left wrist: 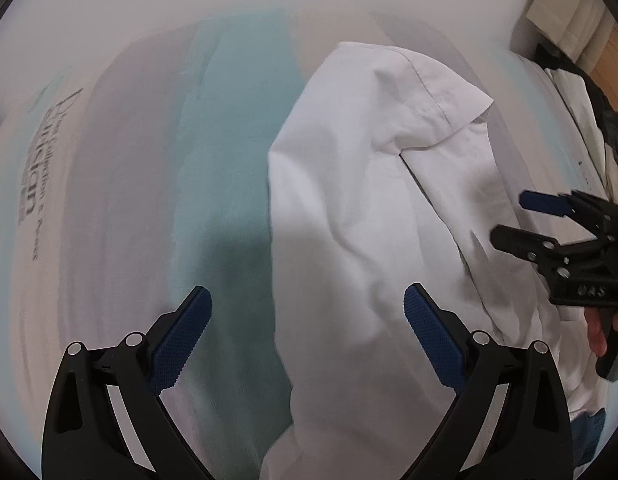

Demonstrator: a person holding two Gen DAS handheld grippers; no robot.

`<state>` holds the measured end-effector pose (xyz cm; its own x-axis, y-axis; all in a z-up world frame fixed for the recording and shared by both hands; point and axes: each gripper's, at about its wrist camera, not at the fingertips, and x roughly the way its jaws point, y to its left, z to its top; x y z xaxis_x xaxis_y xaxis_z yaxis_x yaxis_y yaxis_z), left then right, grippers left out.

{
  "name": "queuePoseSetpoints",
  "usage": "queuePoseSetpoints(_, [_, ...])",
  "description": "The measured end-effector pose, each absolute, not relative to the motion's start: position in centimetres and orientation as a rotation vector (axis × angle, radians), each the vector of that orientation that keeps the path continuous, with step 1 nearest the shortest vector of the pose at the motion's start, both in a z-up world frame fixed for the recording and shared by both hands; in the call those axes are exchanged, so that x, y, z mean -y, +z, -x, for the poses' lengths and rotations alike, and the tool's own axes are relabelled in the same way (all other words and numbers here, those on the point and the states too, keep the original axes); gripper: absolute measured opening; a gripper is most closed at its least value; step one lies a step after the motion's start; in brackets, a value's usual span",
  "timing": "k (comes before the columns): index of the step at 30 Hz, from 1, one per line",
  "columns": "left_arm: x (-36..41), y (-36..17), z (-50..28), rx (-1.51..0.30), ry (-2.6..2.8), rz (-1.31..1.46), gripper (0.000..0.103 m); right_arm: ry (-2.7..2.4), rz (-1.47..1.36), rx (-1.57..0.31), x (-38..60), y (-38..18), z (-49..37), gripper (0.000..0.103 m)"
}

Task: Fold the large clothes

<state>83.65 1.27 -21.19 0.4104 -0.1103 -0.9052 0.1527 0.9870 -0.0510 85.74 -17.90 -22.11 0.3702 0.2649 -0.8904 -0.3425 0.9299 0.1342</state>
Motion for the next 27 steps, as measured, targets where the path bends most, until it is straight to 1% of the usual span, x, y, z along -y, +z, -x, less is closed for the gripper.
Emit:
queuePoseSetpoints(9, [-1.6,-22.7,-86.7,-1.177,-0.166,0.014,0.095,0.399,0.016,-1.173,18.2,-23.6,-88.2,0.081])
queuePoseSetpoints(16, [-1.9,-23.3,-88.1,-1.191,-0.173,0.049,0.095,0.437,-0.083,-1.191,18.5,-23.5,-89.7,0.08])
queuePoseSetpoints(18, [-2.1,-23.3,-88.3,-1.192,-0.171,0.063,0.095,0.443,-0.124,-1.205,18.7,-23.7,-90.2,0.074])
queuePoseSetpoints(22, [-3.4,-23.4,-89.2,-1.207,-0.159,0.15,0.095,0.485,-0.268,-1.243,19.1,-24.3,-91.2,0.067])
queuePoseSetpoints(23, [-3.8,-23.4,-89.2,-1.206,-0.153,0.157,0.095,0.494,-0.287,-1.249,19.1,-24.3,-91.4,0.063])
queuePoseSetpoints(26, [-4.2,-23.6,-89.7,-1.212,-0.143,0.138,0.095,0.489,-0.23,-1.272,18.3,-24.6,-91.5,0.058])
queuePoseSetpoints(27, [-4.3,-23.7,-89.8,-1.21,-0.142,0.131,0.094,0.482,-0.199,-1.276,18.0,-24.8,-91.5,0.058])
